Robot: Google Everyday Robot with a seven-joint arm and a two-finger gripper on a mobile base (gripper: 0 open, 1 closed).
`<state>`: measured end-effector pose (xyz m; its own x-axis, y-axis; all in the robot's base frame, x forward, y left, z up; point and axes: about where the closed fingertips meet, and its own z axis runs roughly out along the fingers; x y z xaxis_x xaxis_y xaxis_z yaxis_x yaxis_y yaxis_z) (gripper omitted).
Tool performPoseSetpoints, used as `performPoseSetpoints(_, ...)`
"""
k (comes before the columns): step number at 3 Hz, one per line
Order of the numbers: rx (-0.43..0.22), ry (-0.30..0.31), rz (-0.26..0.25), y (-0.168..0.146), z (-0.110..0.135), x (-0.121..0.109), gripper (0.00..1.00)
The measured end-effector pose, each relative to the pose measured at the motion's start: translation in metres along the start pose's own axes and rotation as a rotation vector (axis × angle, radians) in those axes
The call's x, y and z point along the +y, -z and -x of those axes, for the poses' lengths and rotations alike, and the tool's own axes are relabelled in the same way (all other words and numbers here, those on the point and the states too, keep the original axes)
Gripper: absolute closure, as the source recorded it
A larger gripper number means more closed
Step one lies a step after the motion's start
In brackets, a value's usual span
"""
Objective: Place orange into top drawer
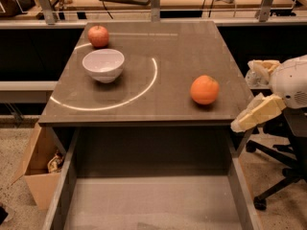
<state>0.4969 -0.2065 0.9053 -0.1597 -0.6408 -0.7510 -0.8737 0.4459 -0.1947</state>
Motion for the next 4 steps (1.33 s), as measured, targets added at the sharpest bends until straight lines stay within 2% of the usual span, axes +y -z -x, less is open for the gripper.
performPoseSetpoints(1, -0.109, -0.046, -0.028, -0.028, -0.007, -0.019, 0.0)
performPoseSetpoints(2, -0.109, -0.046, -0.027, -0.028, -0.007, -0.019, 0.0)
performPoseSetpoints(4, -0.154, -0.054, -0.071, -0.041, -0.001, -0.047, 0.0)
